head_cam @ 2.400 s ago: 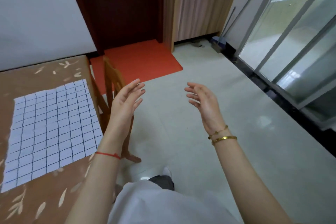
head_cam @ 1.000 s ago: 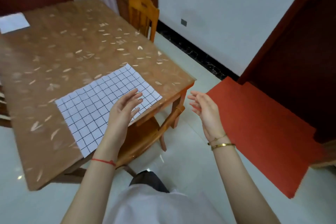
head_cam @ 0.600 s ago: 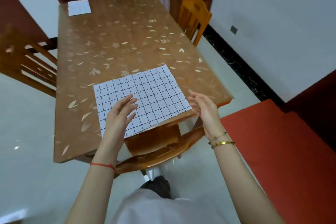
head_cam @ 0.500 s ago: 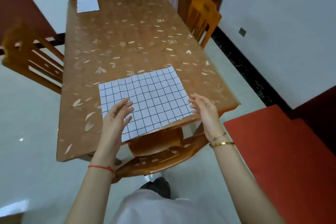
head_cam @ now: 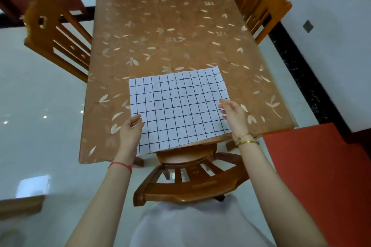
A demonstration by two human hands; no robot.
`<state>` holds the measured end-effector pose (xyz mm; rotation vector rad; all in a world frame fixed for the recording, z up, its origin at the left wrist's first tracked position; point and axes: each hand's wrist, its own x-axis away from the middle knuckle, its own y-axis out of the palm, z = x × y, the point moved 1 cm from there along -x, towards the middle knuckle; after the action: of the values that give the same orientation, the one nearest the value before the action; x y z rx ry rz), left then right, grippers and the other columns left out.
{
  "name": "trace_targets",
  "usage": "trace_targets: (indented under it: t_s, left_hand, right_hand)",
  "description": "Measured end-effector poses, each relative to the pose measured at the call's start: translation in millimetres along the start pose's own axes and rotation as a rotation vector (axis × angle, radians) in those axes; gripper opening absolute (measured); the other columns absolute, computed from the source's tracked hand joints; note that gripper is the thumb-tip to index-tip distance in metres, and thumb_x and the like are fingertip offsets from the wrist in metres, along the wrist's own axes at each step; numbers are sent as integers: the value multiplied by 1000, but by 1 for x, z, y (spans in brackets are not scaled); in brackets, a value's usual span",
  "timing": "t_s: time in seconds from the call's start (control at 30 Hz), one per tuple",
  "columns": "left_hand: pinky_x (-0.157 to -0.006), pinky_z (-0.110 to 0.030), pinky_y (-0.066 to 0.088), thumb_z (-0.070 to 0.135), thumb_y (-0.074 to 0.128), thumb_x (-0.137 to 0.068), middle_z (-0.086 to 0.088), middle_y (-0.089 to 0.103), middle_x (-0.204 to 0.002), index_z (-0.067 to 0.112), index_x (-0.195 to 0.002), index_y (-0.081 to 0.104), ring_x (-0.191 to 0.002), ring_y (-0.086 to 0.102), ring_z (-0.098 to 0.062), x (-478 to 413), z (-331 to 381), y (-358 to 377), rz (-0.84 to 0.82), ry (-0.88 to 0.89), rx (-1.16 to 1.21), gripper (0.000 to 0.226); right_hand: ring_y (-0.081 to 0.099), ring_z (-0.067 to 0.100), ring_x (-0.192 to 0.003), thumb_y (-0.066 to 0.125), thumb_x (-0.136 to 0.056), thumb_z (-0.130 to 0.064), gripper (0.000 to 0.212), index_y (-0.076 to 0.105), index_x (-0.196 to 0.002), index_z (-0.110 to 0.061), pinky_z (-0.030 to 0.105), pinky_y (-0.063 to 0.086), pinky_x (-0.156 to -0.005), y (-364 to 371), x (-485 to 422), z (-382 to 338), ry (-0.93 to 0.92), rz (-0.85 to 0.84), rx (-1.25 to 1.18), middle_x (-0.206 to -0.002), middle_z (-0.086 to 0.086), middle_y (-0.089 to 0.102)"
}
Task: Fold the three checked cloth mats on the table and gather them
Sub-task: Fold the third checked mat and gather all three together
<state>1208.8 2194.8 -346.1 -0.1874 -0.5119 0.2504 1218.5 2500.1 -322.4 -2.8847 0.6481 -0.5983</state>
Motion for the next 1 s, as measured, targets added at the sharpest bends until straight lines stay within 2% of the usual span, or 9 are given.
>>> trace_targets:
  t_s: [0.1,0.2,0.37,0.57,0.7,0.77,0.87,0.93,1.0]
  left_hand:
    - [-97,-29,38,9,56,-94,-12,58,-133,7,-133,56,-121,53,-25,-11,-18,-2,102,-84,-136,39]
    - [-96,-33,40,12,58,-93,-15,57,-128,4,-137,49,-117,53,-31,-18,-33,-1,145,-217,-220,46]
    - [-109,-44,40,18,68,-86,-18,48,-144,0,-141,44,-131,47,-36,-25,-58,8,166,-339,-277,62]
    - [-106,-42,42,11,75,-80,-21,51,-140,-2,-136,46,-127,50,-37,-31,-64,20,239,-409,-309,64]
    - [-104,-41,41,13,76,-80,-18,53,-137,1,-137,48,-127,50,-36,-37,-68,18,249,-443,-354,64]
    - [-102,-45,46,22,81,-71,-18,56,-130,7,-132,55,-122,52,-38,-51,-84,13,251,-459,-392,68]
    - [-85,-53,55,32,78,-48,-15,59,-112,14,-110,61,-107,56,-37,-111,-173,4,299,-462,-388,67]
    - [-82,-55,56,36,73,-42,-17,61,-109,18,-95,60,-102,58,-39,-130,-206,8,328,-455,-401,58]
    - [-84,-55,55,34,75,-45,-20,61,-110,15,-91,57,-103,57,-41,-100,-166,12,348,-443,-376,52]
  right_hand:
    - [57,23,-114,52,-98,-16,24,64,-114,-4,26,43,-89,-4,-22,21,13,115,126,-120,10,64]
    - [56,27,-116,53,-96,-10,28,60,-121,1,23,38,-85,-12,-40,44,106,167,289,-123,13,60]
    - [60,36,-103,54,-85,-20,29,62,-108,-4,32,42,-81,-31,-61,79,206,158,532,-99,11,61]
    - [55,38,-117,57,-91,-13,41,53,-129,1,37,43,-96,-36,-74,88,286,140,555,-125,20,61]
    - [59,41,-105,56,-90,-9,28,62,-109,10,36,46,-86,-35,-83,93,310,131,588,-110,27,65]
    - [61,40,-97,54,-89,-6,22,66,-97,10,32,45,-79,-35,-84,93,317,110,589,-100,28,67]
    - [62,36,-96,52,-89,-7,19,63,-74,-10,29,42,-77,-36,-85,93,339,77,604,-88,17,65]
    - [62,37,-101,52,-89,-8,15,58,-78,-15,29,42,-80,-36,-86,93,348,87,606,-88,11,60]
    - [59,34,-98,51,-90,-8,9,57,-88,-15,30,42,-83,-37,-88,95,344,93,619,-91,10,57]
